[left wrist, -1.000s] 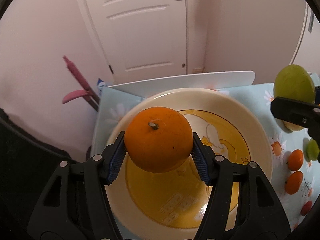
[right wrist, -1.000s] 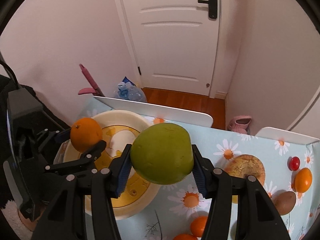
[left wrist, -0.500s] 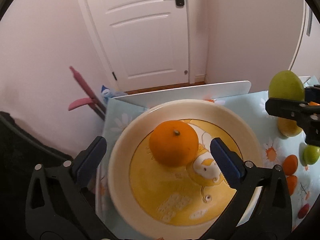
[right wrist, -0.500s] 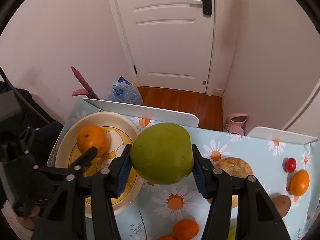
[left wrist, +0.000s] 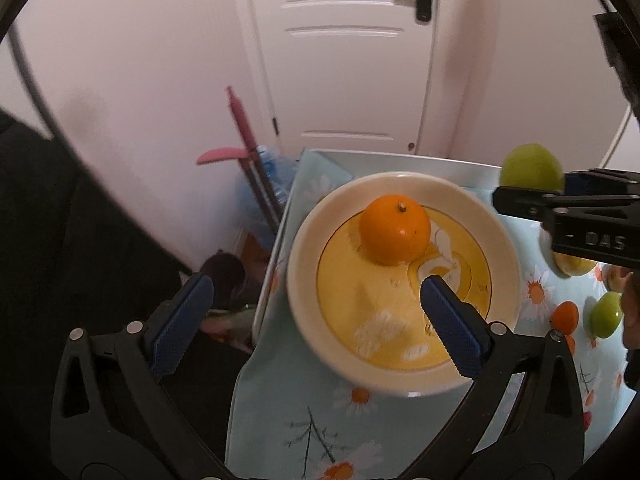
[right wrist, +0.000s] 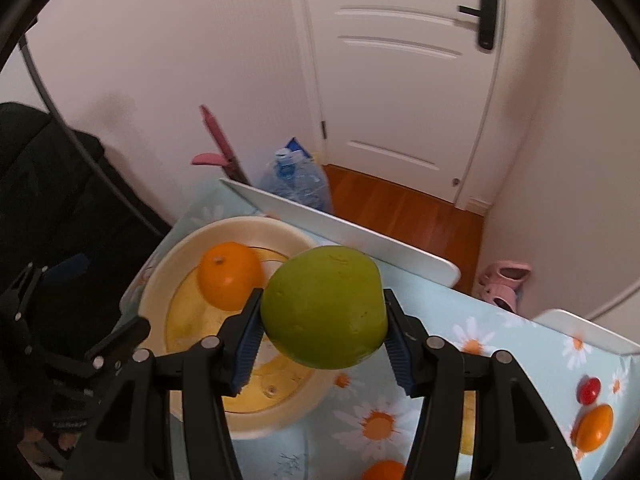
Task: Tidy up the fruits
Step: 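Carry the orange into the cream bowl with the left tool while the right tool places the green apple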
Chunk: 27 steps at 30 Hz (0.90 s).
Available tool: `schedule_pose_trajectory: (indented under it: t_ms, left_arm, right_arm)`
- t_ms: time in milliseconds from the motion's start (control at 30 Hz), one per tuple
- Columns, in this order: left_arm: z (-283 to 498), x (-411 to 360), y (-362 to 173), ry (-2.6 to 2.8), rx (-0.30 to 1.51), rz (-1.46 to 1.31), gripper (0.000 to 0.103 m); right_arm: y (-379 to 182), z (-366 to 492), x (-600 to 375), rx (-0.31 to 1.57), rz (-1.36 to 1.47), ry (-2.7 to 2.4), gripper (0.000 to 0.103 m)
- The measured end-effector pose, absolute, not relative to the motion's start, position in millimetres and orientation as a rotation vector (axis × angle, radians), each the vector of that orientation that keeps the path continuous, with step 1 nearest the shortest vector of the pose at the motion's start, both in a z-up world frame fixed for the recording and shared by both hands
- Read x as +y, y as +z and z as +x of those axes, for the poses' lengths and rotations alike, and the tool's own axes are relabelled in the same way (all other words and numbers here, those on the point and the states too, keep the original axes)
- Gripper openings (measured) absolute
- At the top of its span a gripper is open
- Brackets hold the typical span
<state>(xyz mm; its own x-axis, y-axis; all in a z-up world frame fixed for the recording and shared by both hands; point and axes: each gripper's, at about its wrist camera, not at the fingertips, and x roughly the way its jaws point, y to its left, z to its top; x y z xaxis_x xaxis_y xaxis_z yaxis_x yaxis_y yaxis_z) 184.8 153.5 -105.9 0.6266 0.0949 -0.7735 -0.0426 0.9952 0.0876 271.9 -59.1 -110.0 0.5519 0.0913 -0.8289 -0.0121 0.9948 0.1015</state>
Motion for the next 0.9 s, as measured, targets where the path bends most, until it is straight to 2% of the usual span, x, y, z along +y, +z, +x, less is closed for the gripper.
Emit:
schedule_pose_trajectory:
  t_ms: [400,733,833,900]
  left_arm:
    - [169.6,160.6,-113.9,0.106,0.909,0.039,0.103]
    - [166.1,163.3,-117.4,0.077,0.917,0.024,0.103]
    - [163.1,162.9,-115.4,0.069,0.914,0.034,0.103]
    - [160.8,162.5,-113.8,0.065,0.912,0.038,0.103]
  right_arm:
    - [-149.2,288.1,-28.9,1.045,-0.016,0.142,0.051]
    - [-157.6,284.3,-22.8,1.054,-0.045,0.119,0.052]
    - [-149.7,280.7,-24.0,1.007,-0.034,0.114,0.065]
    - [-144.9,279.7,-23.4,0.988,-0.042,0.104,0.067]
